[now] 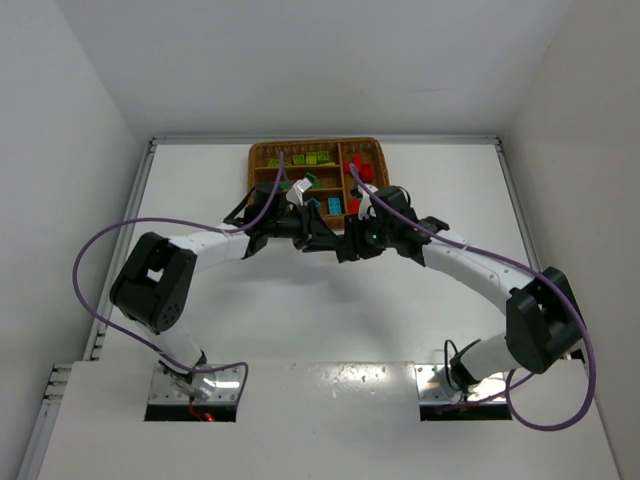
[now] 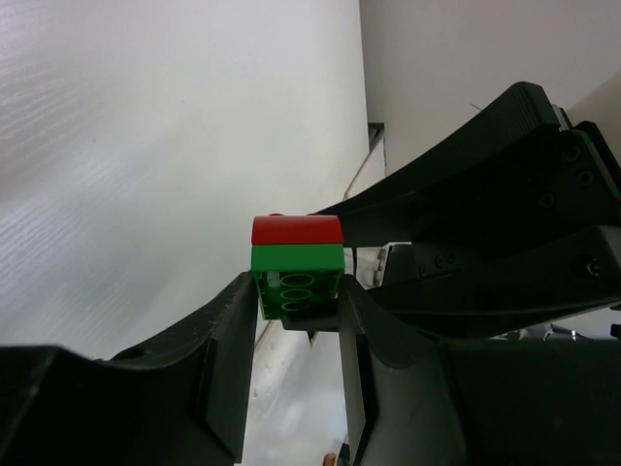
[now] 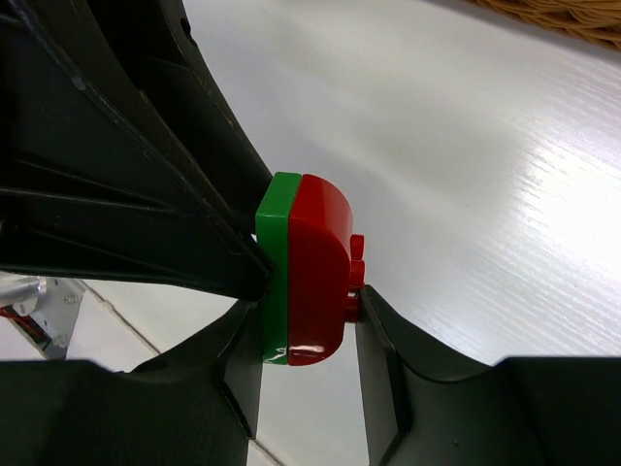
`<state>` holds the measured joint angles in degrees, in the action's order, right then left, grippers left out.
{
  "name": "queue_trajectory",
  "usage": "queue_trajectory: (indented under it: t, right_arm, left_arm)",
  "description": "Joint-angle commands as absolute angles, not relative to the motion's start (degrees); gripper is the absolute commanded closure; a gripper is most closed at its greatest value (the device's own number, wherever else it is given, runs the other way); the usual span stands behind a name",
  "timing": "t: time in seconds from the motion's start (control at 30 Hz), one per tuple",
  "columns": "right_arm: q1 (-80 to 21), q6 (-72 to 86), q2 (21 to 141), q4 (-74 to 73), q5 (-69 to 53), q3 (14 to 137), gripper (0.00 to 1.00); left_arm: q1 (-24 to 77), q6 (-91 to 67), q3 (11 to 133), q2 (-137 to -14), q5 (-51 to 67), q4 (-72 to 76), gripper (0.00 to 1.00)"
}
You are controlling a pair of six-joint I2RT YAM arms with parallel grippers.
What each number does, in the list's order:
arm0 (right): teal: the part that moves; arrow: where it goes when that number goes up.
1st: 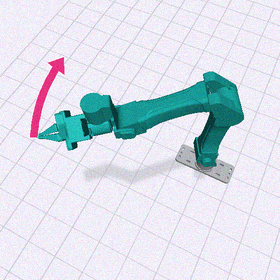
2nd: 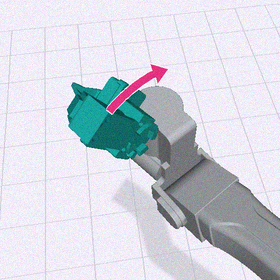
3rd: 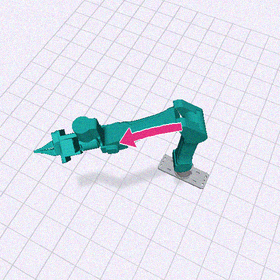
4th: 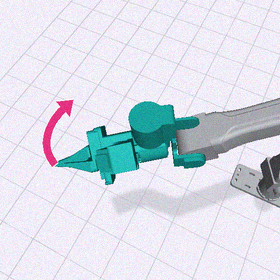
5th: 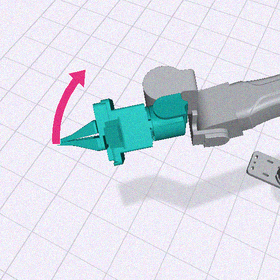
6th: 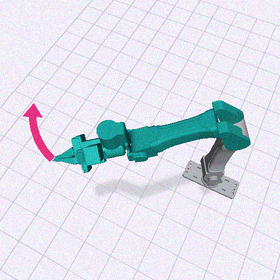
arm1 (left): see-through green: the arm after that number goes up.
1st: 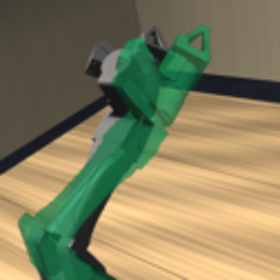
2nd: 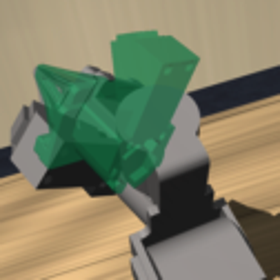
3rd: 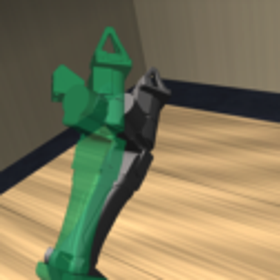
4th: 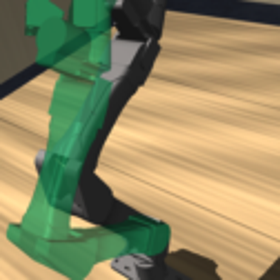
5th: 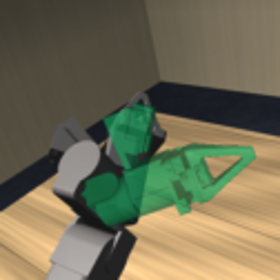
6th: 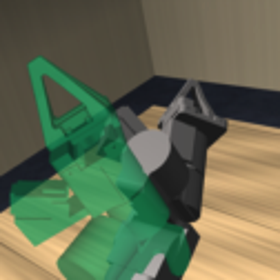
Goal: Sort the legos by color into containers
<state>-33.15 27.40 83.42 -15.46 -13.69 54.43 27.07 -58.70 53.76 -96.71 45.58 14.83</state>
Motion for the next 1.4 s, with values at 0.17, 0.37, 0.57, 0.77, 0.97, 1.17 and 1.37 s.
queue_trajectory:
  t: [0.17,0.37,0.57,0.77,0.97,1.17,1.37]
  right_arm:
    - [-33.0,27.7,83.2,-14.6,-14.6,56.3,0.44]
    - [-32.4,25.1,81.7,-17.7,-16.5,57.5,0.39]
    - [-30.4,25.4,77.3,-18.3,-22.4,56.3,0.36]
    - [-25.2,34.0,74.6,-5.6,-37.9,49.1,0.41]
    - [-22.4,41.1,78.3,6.6,-48.6,45.2,0.24]
    - [-21.9,43.7,80.1,12.5,-50.0,44.6,0.22]
    - [-20.2,50.8,83.6,23.5,-54.9,41.7,0.35]
  left_arm:
    - [25.6,-51.3,57.8,-98.5,45.0,7.4,1.0]
    - [23.9,-47.3,60.7,-99.6,48.9,3.8,1.0]
    - [21.5,-41.8,63.9,-101.2,54.8,0.3,1.0]
    - [21.4,-37.6,66.1,-102.0,64.3,-0.4,1.0]
    - [20.9,-33.9,67.9,-101.5,69.2,-1.1,1.0]
    - [20.9,-31.6,67.9,-101.0,71.4,-1.6,1.0]
    - [20.9,-30.0,67.9,-101.0,73.3,-2.1,1.0]
